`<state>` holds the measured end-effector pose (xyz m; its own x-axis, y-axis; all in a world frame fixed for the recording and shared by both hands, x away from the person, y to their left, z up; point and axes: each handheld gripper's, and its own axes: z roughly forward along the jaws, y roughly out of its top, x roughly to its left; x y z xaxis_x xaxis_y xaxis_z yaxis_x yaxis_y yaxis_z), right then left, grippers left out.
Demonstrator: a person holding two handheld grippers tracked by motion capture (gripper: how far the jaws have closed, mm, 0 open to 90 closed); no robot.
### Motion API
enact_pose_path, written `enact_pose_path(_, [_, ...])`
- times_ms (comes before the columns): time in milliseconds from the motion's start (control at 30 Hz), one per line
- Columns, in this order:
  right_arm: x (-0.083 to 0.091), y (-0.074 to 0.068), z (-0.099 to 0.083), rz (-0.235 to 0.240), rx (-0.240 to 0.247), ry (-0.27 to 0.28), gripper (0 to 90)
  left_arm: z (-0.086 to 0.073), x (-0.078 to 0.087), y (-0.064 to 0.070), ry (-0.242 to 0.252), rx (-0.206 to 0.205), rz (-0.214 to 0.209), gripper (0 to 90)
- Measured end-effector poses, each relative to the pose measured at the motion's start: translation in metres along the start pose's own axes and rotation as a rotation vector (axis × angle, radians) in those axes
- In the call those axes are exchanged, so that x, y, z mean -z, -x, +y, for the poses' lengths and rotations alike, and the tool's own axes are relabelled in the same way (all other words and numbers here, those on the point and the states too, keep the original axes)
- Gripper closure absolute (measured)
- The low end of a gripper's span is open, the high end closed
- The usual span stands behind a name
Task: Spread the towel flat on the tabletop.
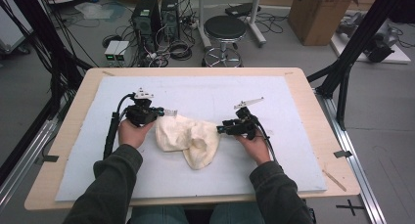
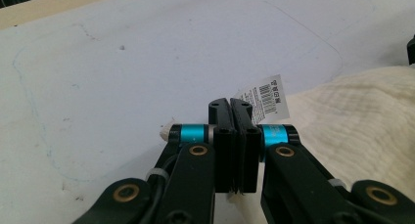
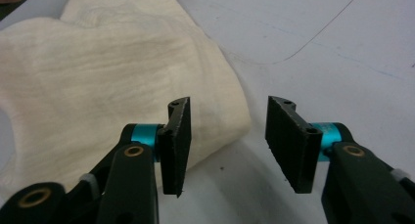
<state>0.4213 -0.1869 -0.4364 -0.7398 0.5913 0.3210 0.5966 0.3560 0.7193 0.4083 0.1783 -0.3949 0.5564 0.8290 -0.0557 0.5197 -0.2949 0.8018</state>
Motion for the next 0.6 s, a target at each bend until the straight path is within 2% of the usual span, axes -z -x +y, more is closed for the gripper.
enact_pose_path(100, [-0.008,0.002,-0.001,0.018,-0.033,-0.029,61.7,0.0,0.001,-0.001,-0.005,-0.003,-0.008,88.0])
enact_pose_path(167, [-0.013,0.001,-0.001,0.025,-0.024,-0.055,71.2,-0.001,0.001,-0.001,-0.01,-0.007,-0.008,88.0])
enact_pose_path(200, [-0.013,0.0,-0.001,0.032,-0.016,-0.059,79.1,-0.002,0.002,-0.001,-0.01,-0.005,-0.009,88.0])
enact_pose_path(233, [-0.013,0.0,-0.001,0.041,-0.018,-0.058,82.5,-0.002,0.002,-0.001,-0.012,-0.009,-0.012,88.0])
enact_pose_path(333, [-0.007,-0.001,0.0,0.054,-0.013,-0.057,85.0,-0.003,0.003,-0.001,-0.019,-0.014,-0.01,88.0])
enact_pose_path(467, [0.01,-0.005,0.004,0.008,0.004,-0.014,85.2,-0.002,0.005,0.0,0.005,-0.001,-0.022,87.9])
enact_pose_path(600, [0.034,-0.008,0.014,-0.051,0.042,0.02,85.1,0.0,0.005,0.005,0.015,-0.005,-0.029,88.0])
